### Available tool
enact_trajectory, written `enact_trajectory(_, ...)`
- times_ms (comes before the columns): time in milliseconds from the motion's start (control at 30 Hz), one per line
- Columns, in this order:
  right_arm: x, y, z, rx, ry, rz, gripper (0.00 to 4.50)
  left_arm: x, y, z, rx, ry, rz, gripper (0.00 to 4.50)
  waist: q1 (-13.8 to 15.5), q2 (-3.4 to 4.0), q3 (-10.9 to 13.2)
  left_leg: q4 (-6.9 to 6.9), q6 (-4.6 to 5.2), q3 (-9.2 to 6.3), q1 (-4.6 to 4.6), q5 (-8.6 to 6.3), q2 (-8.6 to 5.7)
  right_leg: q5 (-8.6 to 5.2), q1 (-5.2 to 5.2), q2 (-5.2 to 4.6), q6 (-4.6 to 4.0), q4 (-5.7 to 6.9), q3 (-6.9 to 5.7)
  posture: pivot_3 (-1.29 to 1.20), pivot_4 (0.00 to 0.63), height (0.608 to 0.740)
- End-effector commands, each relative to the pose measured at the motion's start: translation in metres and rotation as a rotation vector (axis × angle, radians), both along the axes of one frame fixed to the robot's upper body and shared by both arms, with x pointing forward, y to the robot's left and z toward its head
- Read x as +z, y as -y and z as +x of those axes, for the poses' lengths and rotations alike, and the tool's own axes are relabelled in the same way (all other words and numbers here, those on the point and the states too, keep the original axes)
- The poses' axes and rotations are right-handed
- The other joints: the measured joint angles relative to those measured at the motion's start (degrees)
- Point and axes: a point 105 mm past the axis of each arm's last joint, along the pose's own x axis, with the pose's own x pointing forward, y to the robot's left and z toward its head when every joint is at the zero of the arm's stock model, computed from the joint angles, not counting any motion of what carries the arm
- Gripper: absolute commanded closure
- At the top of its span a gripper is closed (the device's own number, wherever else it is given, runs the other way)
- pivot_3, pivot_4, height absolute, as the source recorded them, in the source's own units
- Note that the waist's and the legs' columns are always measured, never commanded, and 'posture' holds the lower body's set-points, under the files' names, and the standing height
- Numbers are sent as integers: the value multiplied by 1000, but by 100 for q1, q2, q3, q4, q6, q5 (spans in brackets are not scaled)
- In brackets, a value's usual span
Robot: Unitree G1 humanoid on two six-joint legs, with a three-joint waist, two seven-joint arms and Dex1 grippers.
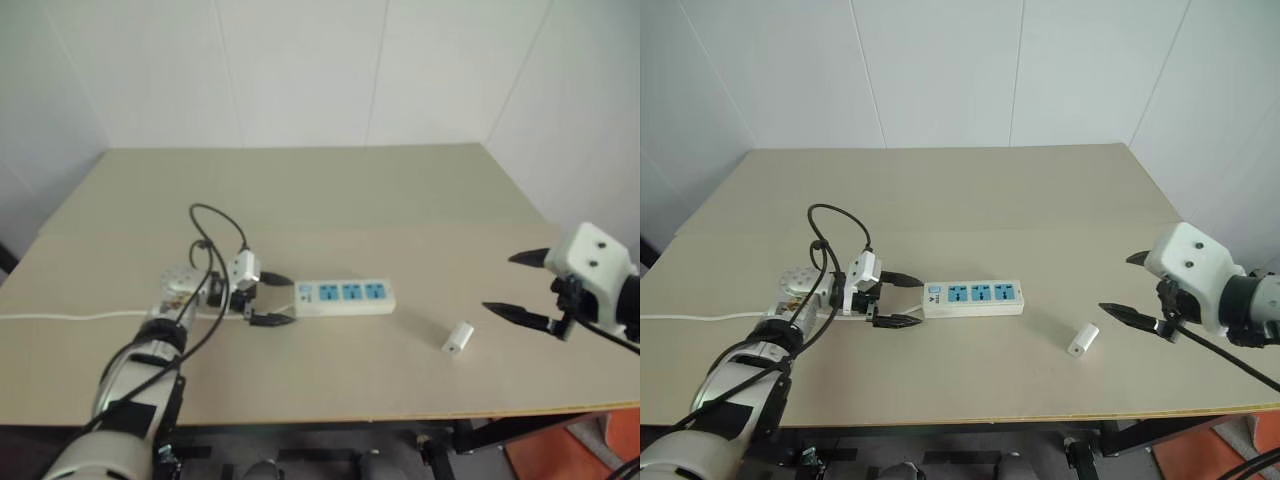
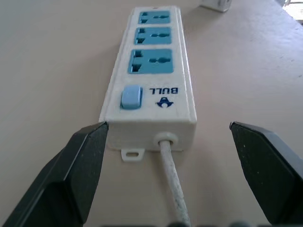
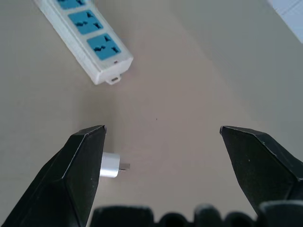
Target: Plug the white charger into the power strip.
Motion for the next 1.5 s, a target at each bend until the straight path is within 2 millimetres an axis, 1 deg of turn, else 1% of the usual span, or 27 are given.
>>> enact_trajectory(33, 6, -16, -7, 22, 67, 6, 0, 17, 12, 7, 9, 50, -95, 22, 43, 0, 0, 4, 0, 0, -2, 0, 0, 0, -1, 0, 0, 1, 0, 0, 150, 740)
enact_trajectory(200, 3, -23, -15, 18, 72, 26, 0, 14, 21, 4, -32, 52, -92, 22, 95, -1, 0, 6, 0, 0, -4, 0, -2, 1, 2, -2, 2, -3, -1, 0, 150, 740)
enact_trajectory(367, 1, -23, -22, 2, 60, 28, 0, 36, 18, 12, -19, 85, -141, 22, 89, -2, -1, 7, 0, -1, -3, 0, -3, 1, 3, -2, 2, -2, -1, 0, 150, 740)
enact_trajectory(467, -1, -22, -24, -4, 59, 28, 0, 39, 21, 14, -11, 83, -155, 22, 76, -3, -1, 7, 0, -1, 0, 0, -3, 1, 6, -1, 2, -2, 0, 0, 150, 740)
enact_trajectory(567, -1, -22, -23, -15, 62, 31, 0, 31, 28, 14, -20, 53, -124, 22, 57, -3, -3, 6, 0, 0, 3, 0, -3, 1, 7, 0, 2, -2, 1, 0, 150, 740)
enact_trajectory(700, 0, -22, -23, -19, 67, 36, 0, 26, 38, 13, -28, -16, -156, 22, 66, -4, -2, 6, 0, -1, 2, 0, -3, 1, 6, 1, 2, -1, 0, 0, 150, 740)
enact_trajectory(833, 0, -21, -21, -28, 69, 33, 0, 19, 47, 15, -17, -24, -105, 22, 66, -4, -2, 6, 0, -1, 1, 0, -3, 1, 5, 1, 2, -3, 0, 0, 150, 740)
enact_trajectory(900, 1, -21, -21, -30, 70, 35, 0, 15, 48, 17, 3, -5, -64, 22, 68, -5, -2, 6, 0, -1, 1, 0, -3, 1, 5, 1, 2, -2, 0, 0, 150, 740)
enact_trajectory(1067, -1, -21, -23, -40, 59, 32, 0, -2, 47, 19, 37, -13, 53, 22, 66, -5, -3, 6, 0, -1, 3, 0, -3, 1, 7, 1, 2, -2, 1, 0, 150, 740)
enact_trajectory(1200, -2, -21, -25, -46, 57, 29, 0, -8, 45, 19, 59, -40, 56, 22, 73, -6, -3, 6, 0, -1, 2, 0, -3, 1, 7, 1, 2, -2, 1, 0, 150, 740)
enact_trajectory(1300, -3, -21, -26, -49, 55, 29, 0, -5, 47, 18, 55, -59, 4, 22, 70, -5, -3, 6, 0, 0, 6, 0, -4, 1, 10, 1, 2, 1, 1, 0, 150, 740)
enact_trajectory(1333, -3, -21, -26, -50, 53, 28, 0, -3, 48, 18, 53, -68, -16, 409, 71, -5, -3, 6, 0, 0, 6, 0, -3, 1, 10, 1, 2, 1, 2, 0, 150, 740)
enact_trajectory(1367, -4, -21, -25, -51, 52, 27, 0, -2, 49, 17, 52, -72, -32, 601, 72, -5, -3, 6, 0, 0, 6, 0, -3, 1, 9, 1, 2, 1, 1, 0, 150, 740)
enact_trajectory(1433, -5, -21, -25, -51, 50, 28, 0, -1, 49, 18, 57, -66, -42, 1157, 76, -6, -3, 6, 0, 0, 4, 0, -4, 1, 9, 1, 3, 0, 1, 0, 150, 740)
enact_trajectory(1500, -7, -22, -24, -48, 47, 23, 0, -1, 49, 19, 68, -65, -46, 1218, 77, -6, -3, 6, 0, 0, 1, 0, -4, 1, 7, 0, 3, -3, 1, 0, 150, 740)
